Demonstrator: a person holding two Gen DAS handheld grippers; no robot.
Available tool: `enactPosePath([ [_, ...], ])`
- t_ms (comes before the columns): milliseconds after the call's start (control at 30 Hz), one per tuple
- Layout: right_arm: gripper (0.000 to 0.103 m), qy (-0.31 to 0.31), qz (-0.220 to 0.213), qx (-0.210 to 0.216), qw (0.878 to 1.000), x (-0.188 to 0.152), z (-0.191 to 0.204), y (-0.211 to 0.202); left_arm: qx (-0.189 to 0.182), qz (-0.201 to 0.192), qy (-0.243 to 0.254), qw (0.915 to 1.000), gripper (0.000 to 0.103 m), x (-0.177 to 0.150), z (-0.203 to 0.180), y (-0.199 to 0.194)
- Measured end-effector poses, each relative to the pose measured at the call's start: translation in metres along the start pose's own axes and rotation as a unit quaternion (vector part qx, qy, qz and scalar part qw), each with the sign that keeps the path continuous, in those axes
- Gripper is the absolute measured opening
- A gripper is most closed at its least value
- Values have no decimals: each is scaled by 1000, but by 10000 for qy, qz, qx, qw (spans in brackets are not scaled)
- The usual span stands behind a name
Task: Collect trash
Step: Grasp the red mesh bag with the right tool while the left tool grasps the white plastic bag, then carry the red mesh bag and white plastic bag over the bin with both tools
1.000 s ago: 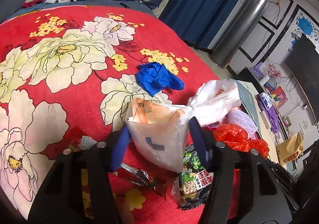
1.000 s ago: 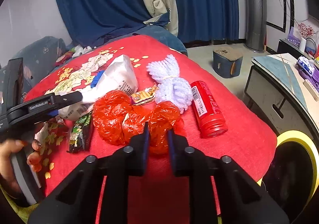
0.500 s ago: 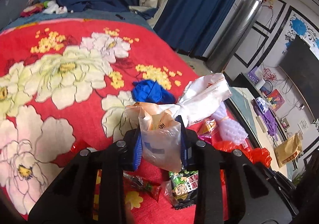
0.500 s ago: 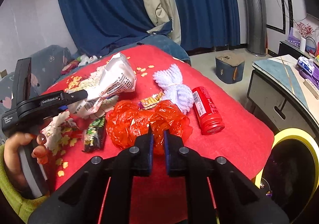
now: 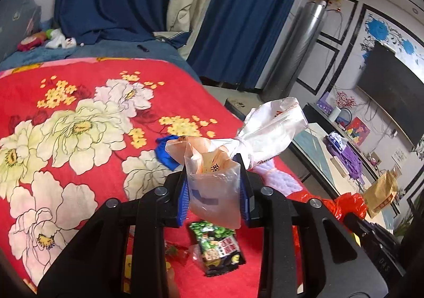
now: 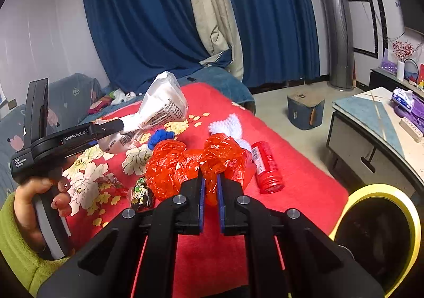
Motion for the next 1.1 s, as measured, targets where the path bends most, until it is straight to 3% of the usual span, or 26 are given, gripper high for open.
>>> enactPosePath([
  [800, 8, 389, -460, -730, 9955, 8, -71, -58, -563, 180, 735, 9955, 23, -21, -72, 8],
  [1100, 8, 561, -491, -1085, 9913, 2, -105, -72, -853, 447, 1046, 9898, 23, -43, -105, 20],
])
Point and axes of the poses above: each gripper's, at about its wrist camera, not at the fingertips, and y roughly the way its jaws point, z to its left, x to its top, the point moved 1 cm from there along y, roughly the way its jaws point, and after that the axes turned 12 degrees about -x, right-handed, at the moved point
